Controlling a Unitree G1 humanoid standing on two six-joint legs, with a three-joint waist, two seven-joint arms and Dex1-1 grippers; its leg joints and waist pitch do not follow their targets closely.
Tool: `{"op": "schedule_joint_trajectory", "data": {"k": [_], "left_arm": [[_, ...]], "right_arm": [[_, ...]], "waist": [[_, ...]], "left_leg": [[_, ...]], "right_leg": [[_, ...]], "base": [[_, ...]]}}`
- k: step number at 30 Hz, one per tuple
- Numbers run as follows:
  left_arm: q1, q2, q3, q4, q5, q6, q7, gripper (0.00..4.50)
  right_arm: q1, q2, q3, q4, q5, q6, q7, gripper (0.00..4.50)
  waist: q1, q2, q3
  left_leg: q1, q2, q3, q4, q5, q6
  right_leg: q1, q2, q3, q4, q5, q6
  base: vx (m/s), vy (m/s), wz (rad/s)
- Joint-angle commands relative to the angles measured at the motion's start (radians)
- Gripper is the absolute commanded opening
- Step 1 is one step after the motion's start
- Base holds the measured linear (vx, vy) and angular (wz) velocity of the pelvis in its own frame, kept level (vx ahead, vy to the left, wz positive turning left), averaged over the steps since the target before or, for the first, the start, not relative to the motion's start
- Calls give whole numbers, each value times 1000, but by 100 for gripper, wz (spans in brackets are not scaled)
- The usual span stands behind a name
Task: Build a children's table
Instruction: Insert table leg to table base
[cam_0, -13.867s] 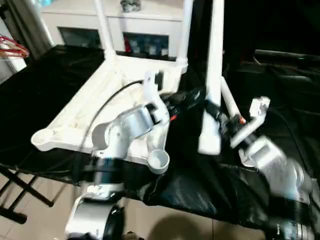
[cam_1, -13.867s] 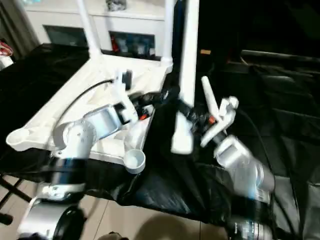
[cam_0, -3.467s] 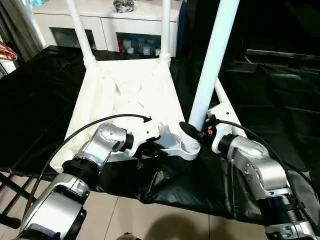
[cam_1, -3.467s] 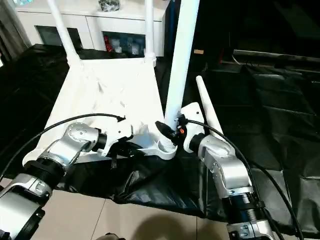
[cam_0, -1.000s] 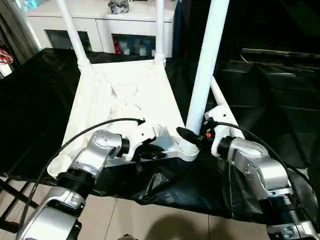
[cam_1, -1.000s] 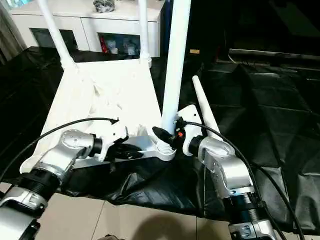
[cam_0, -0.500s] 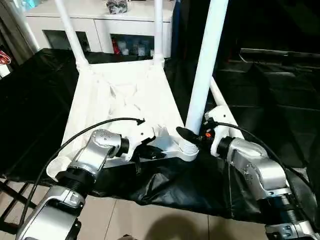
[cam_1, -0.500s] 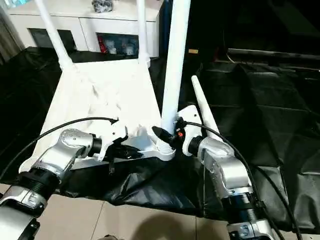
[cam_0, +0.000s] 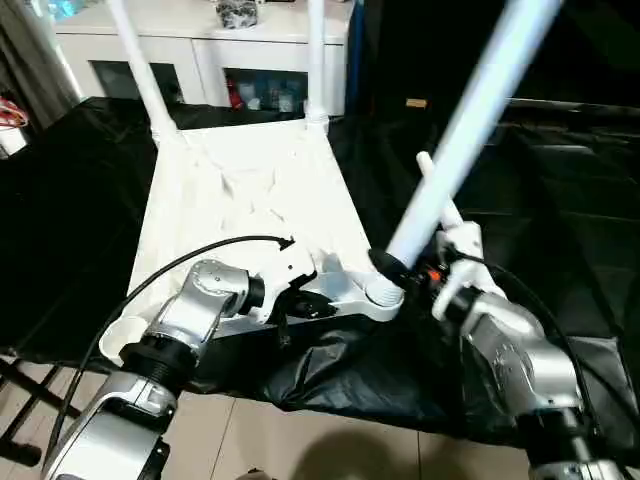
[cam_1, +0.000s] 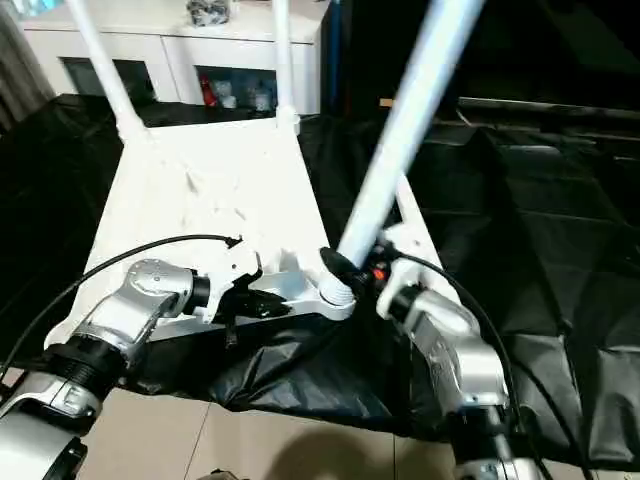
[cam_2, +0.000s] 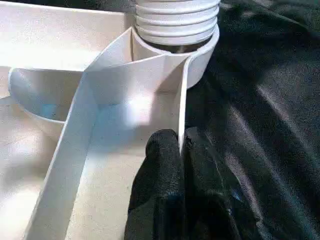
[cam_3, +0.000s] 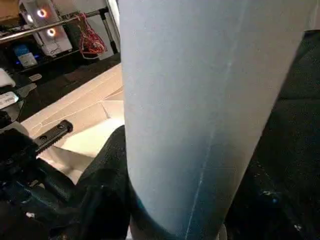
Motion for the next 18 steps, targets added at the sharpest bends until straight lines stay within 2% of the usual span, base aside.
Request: {"op": "schedule_joint_trajectory", "data": {"k": [1,6,12,18], "left_arm": [[-18,0,33,15,-24,4,28,0],[-21,-5,37,25,-22,1,41,0],[-23,-8,39,30,-20,-2,45,0],[-23,-6,36,34,-17,-8,43,0]], "right_arm": [[49,-18,16,46,-55,-13,-12,189],[63,-14,40,63,-102,-68,-48,189],[67,3,42,64,-107,-103,-68,189],[72,-20,101,30,-146,-118,-39,189]], "waist": [[4,-4,-64],[3,-3,-59],[1,-3,-57],[0,-6,-57]], "left_leg": [[21,65,-28,-72,-186,31],[23,66,-29,-78,-223,22],[23,66,-30,-82,-248,15],[23,65,-30,-82,-243,18]], "right_leg": [[41,-102,55,-83,-43,-238],[38,-102,55,-91,-115,-228],[37,-102,58,-95,-148,-219],[38,-103,58,-95,-147,-215]], "base": [[0,0,0],[0,0,0],[0,0,0],[0,0,0]]}}
